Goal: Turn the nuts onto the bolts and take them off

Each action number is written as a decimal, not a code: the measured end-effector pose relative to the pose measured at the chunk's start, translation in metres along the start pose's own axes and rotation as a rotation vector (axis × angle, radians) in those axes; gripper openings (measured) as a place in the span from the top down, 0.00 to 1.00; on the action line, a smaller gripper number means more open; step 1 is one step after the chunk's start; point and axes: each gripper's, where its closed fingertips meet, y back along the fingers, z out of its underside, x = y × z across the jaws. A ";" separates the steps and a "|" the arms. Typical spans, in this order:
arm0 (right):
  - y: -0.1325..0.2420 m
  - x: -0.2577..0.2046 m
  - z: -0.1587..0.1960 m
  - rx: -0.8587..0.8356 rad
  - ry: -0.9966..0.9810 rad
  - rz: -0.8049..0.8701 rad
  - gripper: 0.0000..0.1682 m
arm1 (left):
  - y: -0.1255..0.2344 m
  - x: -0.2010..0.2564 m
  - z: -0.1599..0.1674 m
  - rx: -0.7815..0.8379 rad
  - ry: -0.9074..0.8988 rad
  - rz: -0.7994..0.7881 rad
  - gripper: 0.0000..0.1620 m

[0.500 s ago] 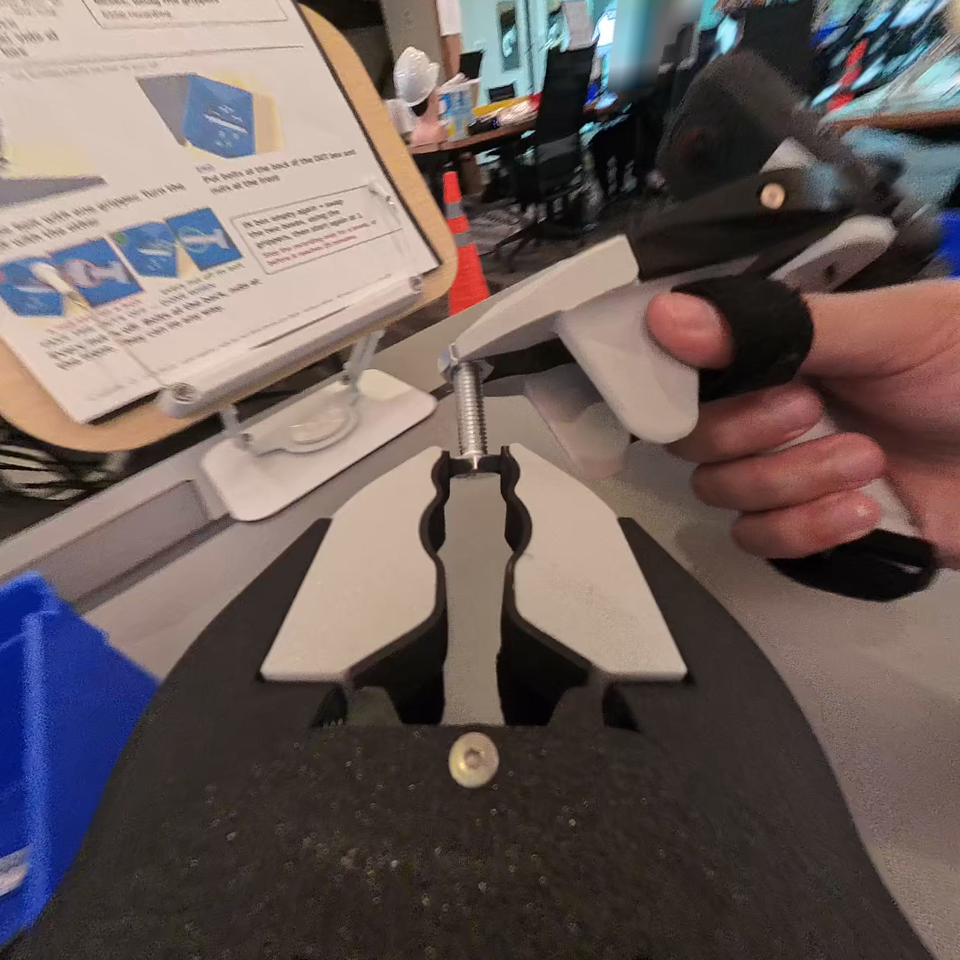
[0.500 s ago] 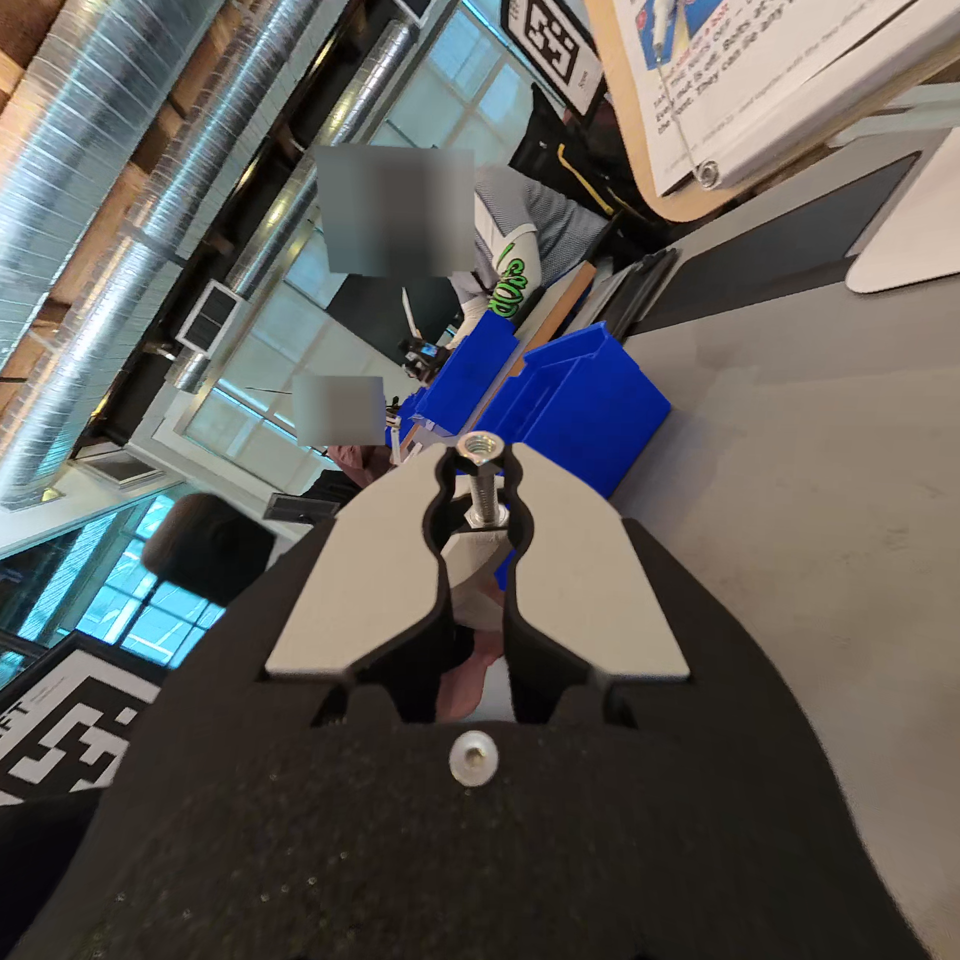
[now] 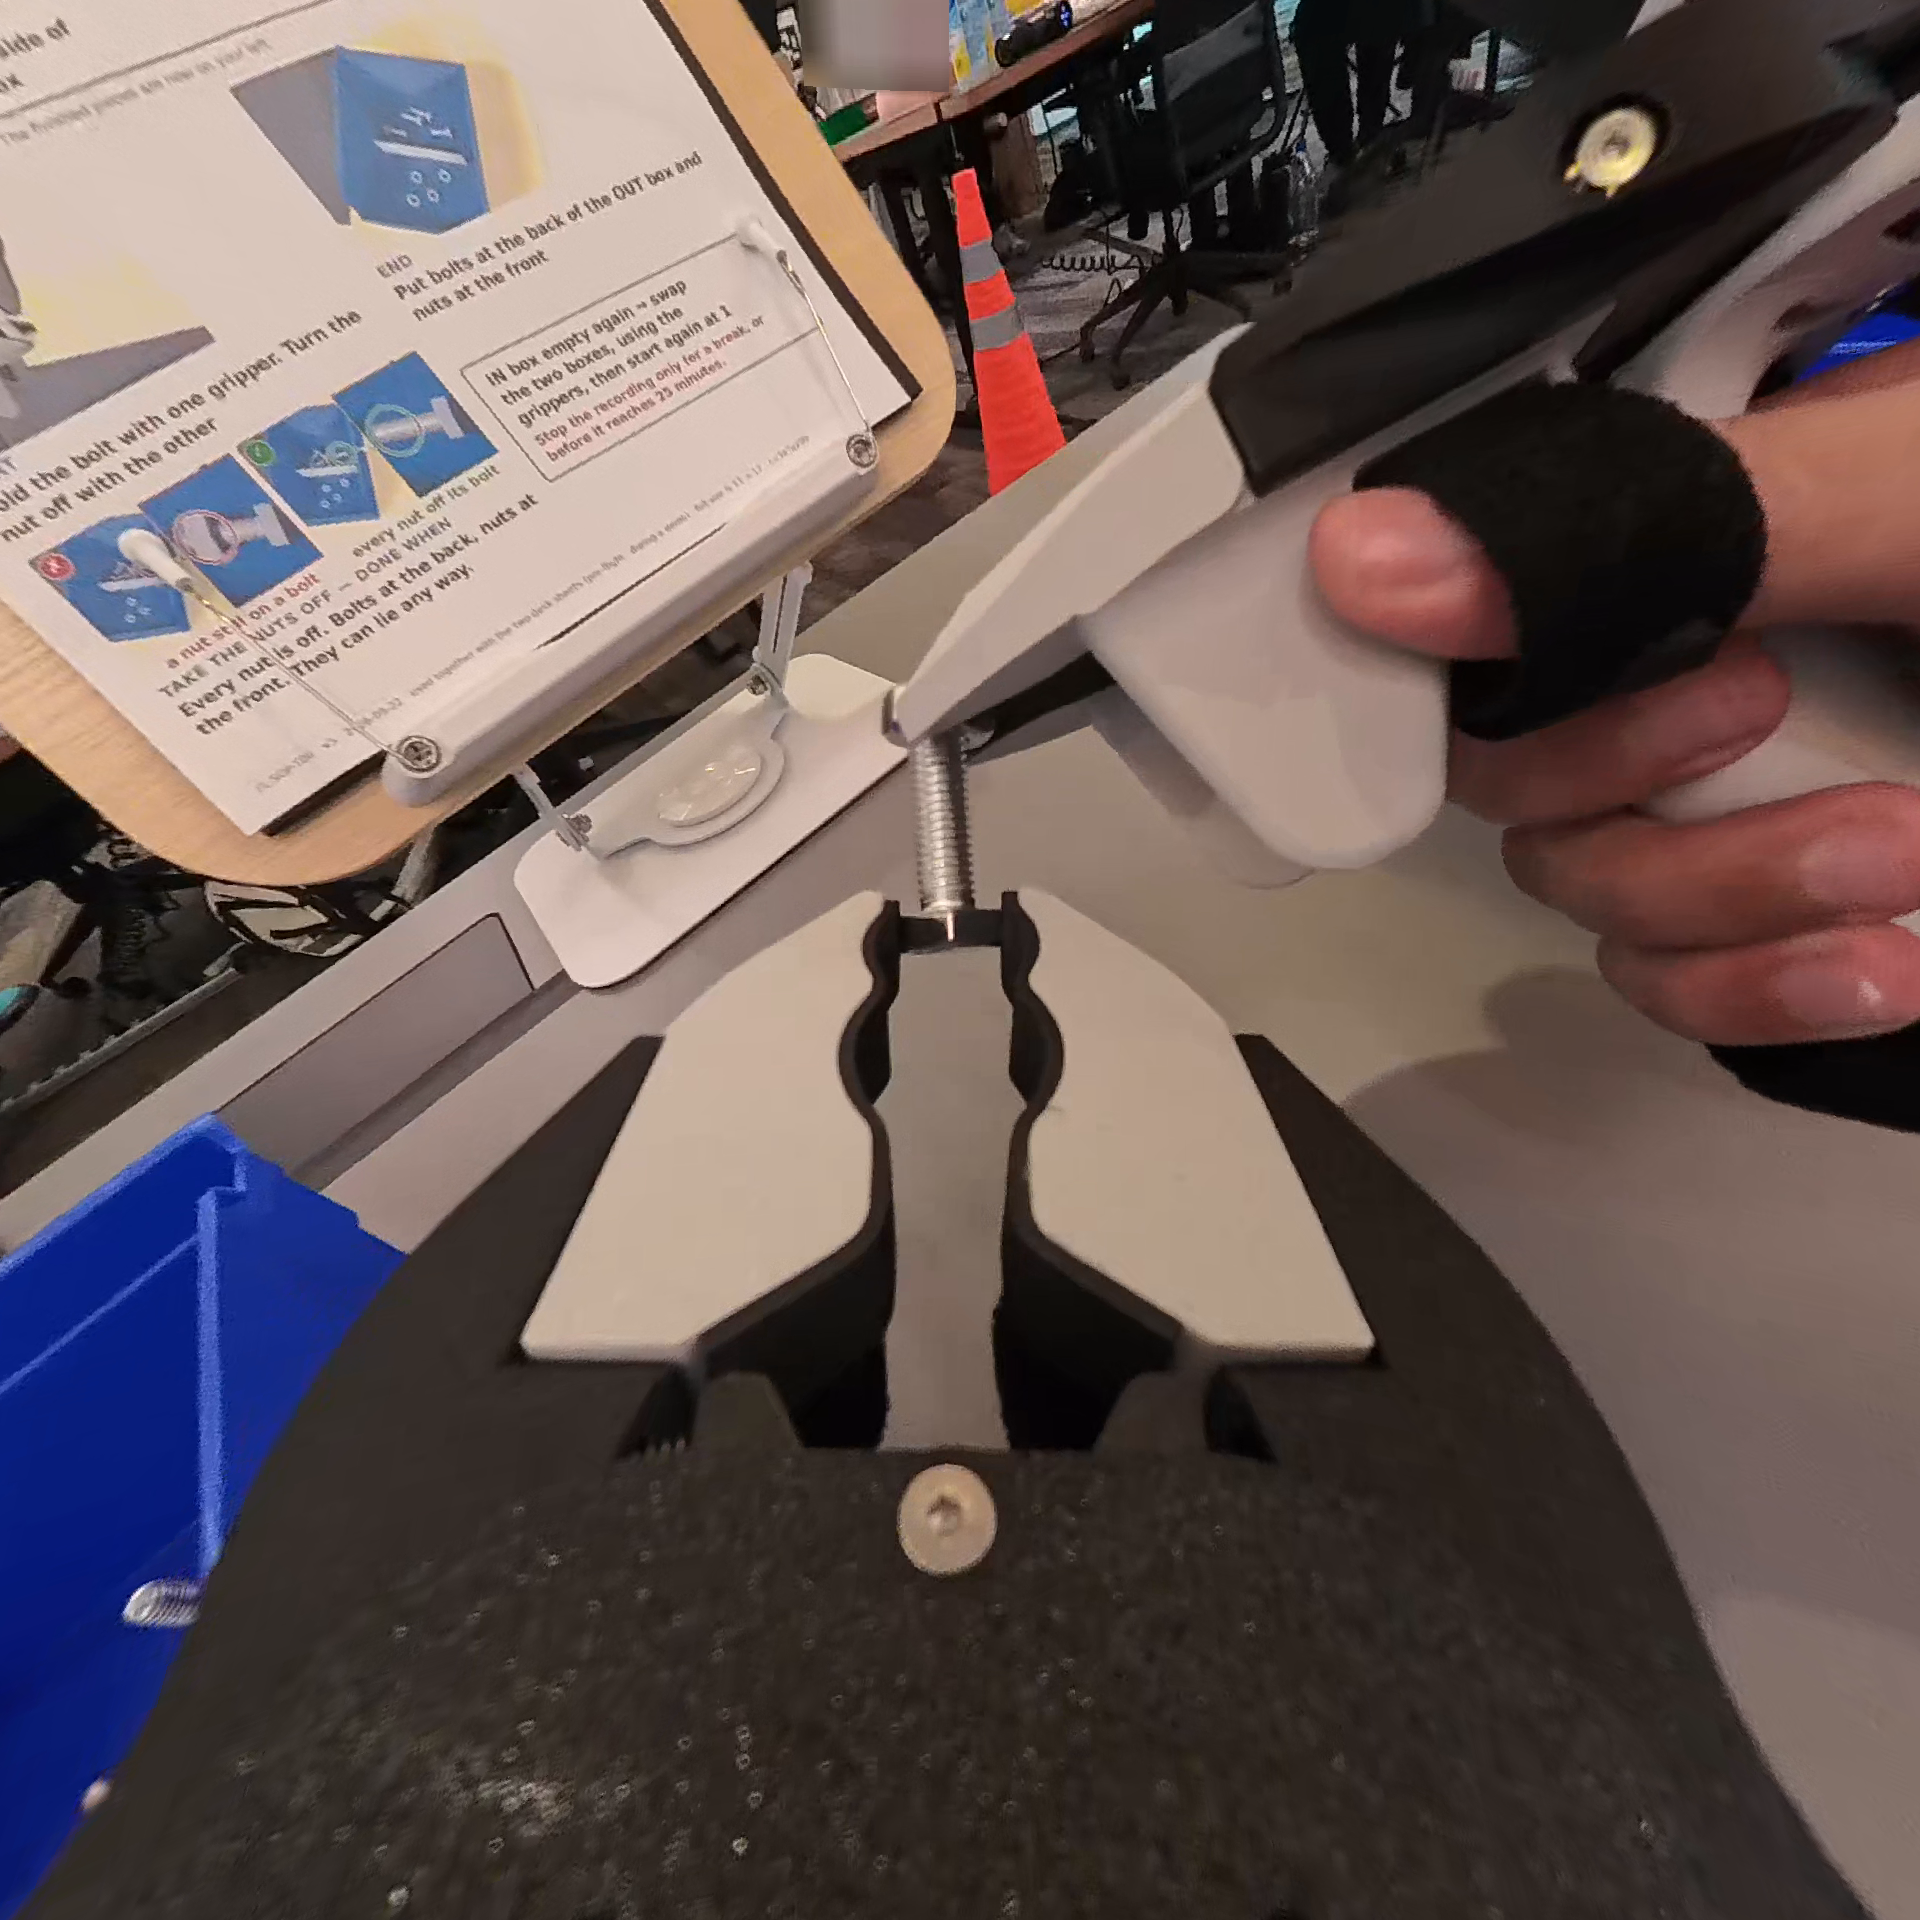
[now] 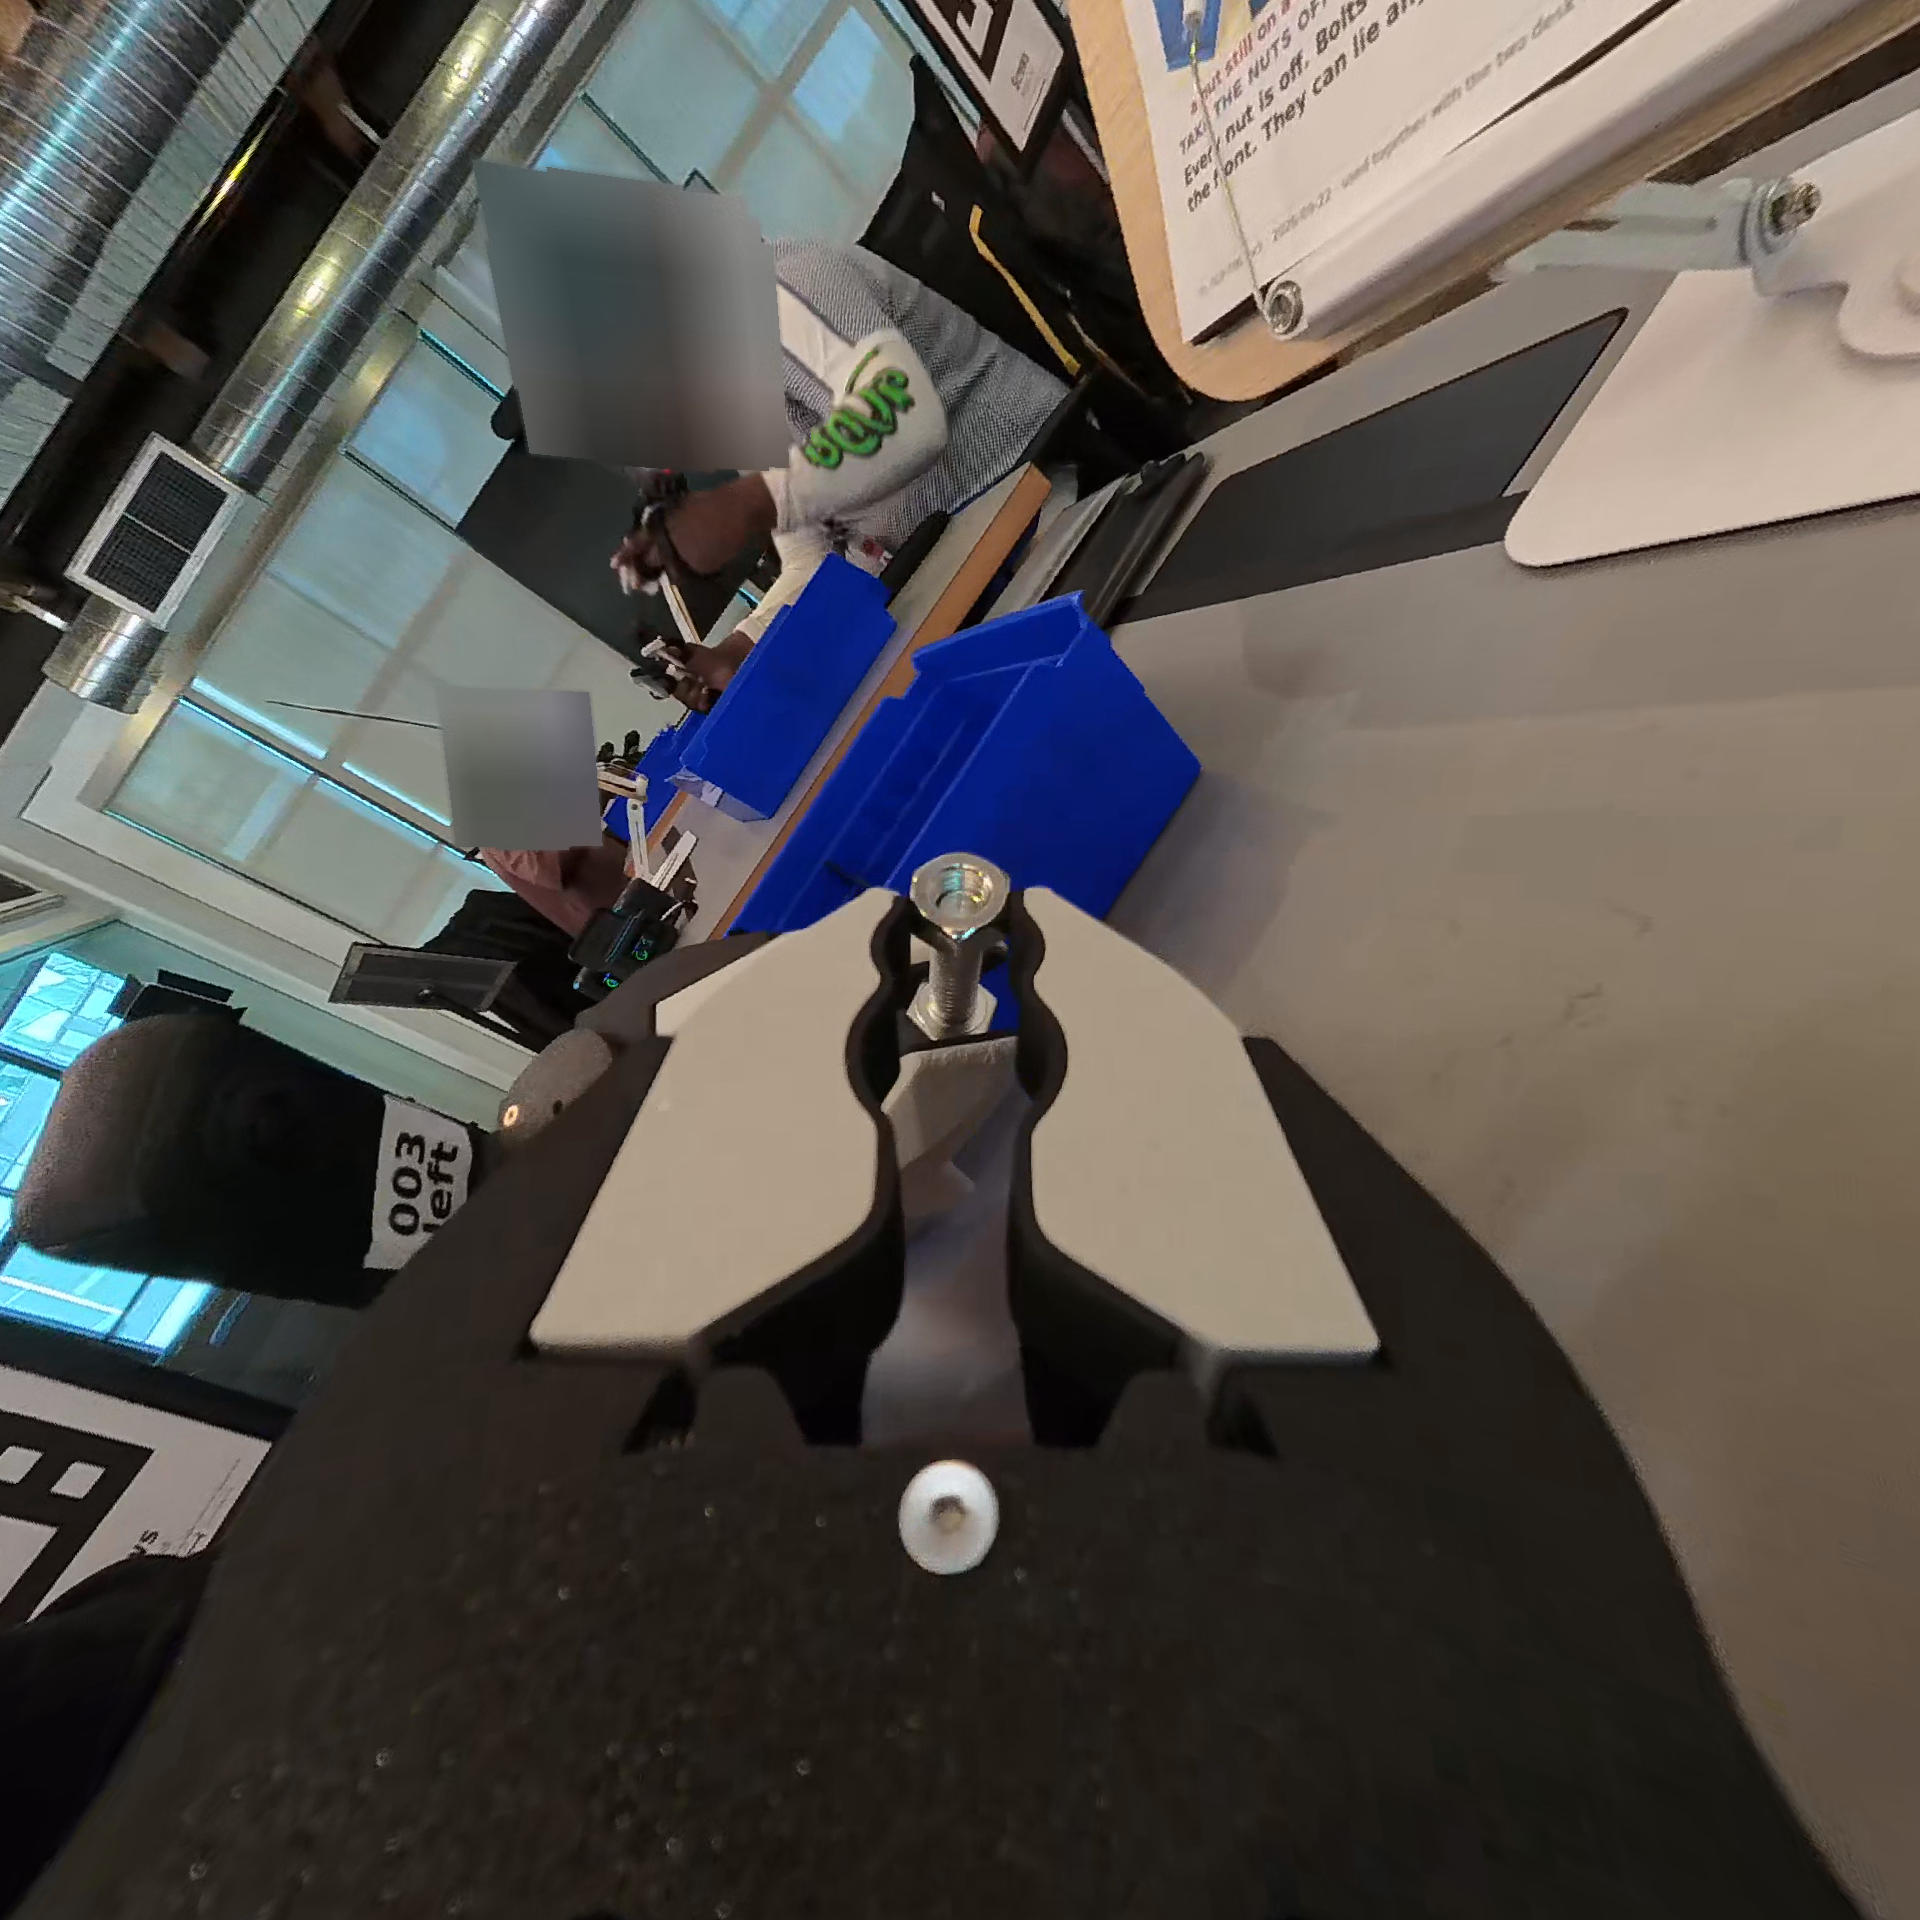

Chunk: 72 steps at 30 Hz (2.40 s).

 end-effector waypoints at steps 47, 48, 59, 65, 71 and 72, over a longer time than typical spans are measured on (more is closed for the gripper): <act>0.012 -0.012 -0.018 0.045 0.107 -0.076 0.84 | 0.000 -0.007 0.010 0.007 0.185 0.116 0.89; 0.015 -0.013 -0.025 0.079 0.143 -0.084 0.83 | 0.000 -0.006 0.009 0.027 0.230 0.155 0.89; 0.021 -0.052 -0.007 0.133 0.209 -0.627 0.53 | 0.040 0.019 -0.038 0.382 0.680 0.810 0.89; 0.027 -0.087 0.002 0.145 0.251 -0.762 0.48 | 0.041 0.026 -0.041 0.368 0.661 0.824 0.90; 0.032 -0.083 0.000 0.130 0.273 -0.748 0.52 | 0.046 0.012 -0.047 0.385 0.649 0.771 0.89; 0.032 -0.079 -0.002 0.139 0.277 -0.732 0.53 | 0.047 0.010 -0.047 0.385 0.650 0.772 0.90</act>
